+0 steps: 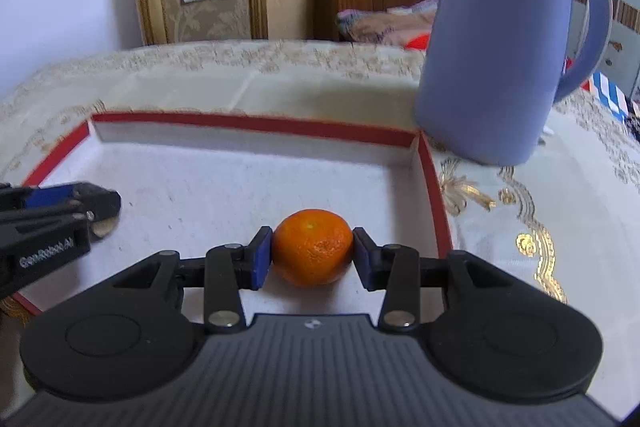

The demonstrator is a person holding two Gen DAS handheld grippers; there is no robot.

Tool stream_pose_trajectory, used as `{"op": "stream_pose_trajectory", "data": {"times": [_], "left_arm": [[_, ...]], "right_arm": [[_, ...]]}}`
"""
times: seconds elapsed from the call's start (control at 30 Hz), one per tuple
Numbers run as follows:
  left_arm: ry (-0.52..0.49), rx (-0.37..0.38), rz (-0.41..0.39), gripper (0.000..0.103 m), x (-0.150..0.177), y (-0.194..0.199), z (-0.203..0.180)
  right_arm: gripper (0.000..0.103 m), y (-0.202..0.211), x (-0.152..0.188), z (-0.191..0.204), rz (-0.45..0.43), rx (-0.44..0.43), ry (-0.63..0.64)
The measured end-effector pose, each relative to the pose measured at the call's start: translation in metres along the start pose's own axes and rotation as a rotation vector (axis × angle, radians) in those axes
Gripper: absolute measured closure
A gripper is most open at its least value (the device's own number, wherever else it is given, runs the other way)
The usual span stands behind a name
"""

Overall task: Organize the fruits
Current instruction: 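Carry the wood chunk and tangerine into the red box lid with both grippers, then open both grippers to release the wood chunk and tangerine in the lid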

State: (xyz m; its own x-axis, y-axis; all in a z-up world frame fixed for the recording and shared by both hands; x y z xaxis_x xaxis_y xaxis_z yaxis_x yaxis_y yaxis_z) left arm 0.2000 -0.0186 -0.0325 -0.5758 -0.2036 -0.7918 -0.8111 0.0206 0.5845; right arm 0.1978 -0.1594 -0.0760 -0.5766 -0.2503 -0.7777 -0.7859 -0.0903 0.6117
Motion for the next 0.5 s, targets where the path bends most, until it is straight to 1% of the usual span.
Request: {"op": "stream_pose_trajectory", "data": {"times": [0.1, 0.23, 0.27, 0.3, 0.33, 0.4, 0.5], "left_arm": [[-0.007, -0.002, 0.000, 0.074, 0.001, 0.000, -0.001], [-0.009, -0.004, 0.005, 0.073, 0.005, -0.001, 0.002], [-0.004, 0.001, 0.007, 0.073, 0.006, -0.001, 0.002], [0.004, 0.012, 0.000, 0.073, 0.006, 0.002, 0.004], [0.010, 0.022, -0.010, 0.073, 0.005, 0.004, 0.004], [0.010, 0.031, -0.032, 0.073, 0.004, 0.010, 0.005], [-0.009, 0.029, -0.044, 0.072, 0.010, 0.018, 0.006]], "right_arm": [[0.062, 0.000, 0.001, 0.001, 0.003, 0.003, 0.014], [0.061, 0.002, 0.003, -0.002, -0.006, -0.013, -0.007], [0.055, 0.004, 0.002, -0.003, -0.014, -0.008, -0.010], [0.042, 0.007, 0.002, -0.004, -0.028, 0.001, -0.012], [0.035, 0.011, 0.001, -0.005, -0.049, 0.011, -0.013], [0.031, 0.019, -0.001, -0.005, -0.089, 0.027, 0.001], [0.031, 0.029, 0.001, -0.002, -0.119, 0.038, 0.016]]}}
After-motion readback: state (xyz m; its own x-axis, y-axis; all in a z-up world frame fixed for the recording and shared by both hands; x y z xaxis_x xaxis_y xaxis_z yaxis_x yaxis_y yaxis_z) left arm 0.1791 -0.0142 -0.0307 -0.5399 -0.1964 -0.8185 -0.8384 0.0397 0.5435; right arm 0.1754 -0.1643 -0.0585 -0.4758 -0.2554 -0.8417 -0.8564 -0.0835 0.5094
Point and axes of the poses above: each gripper's, at about its wrist camera, not at the fingertips, and y roughly against the way its jaws point, z to its left, x to its underside, the point moved 7 cm from there along -y, roughly the way its jaws point, and after that the axes turned 13 degrees about y, right-handed, at the moved point
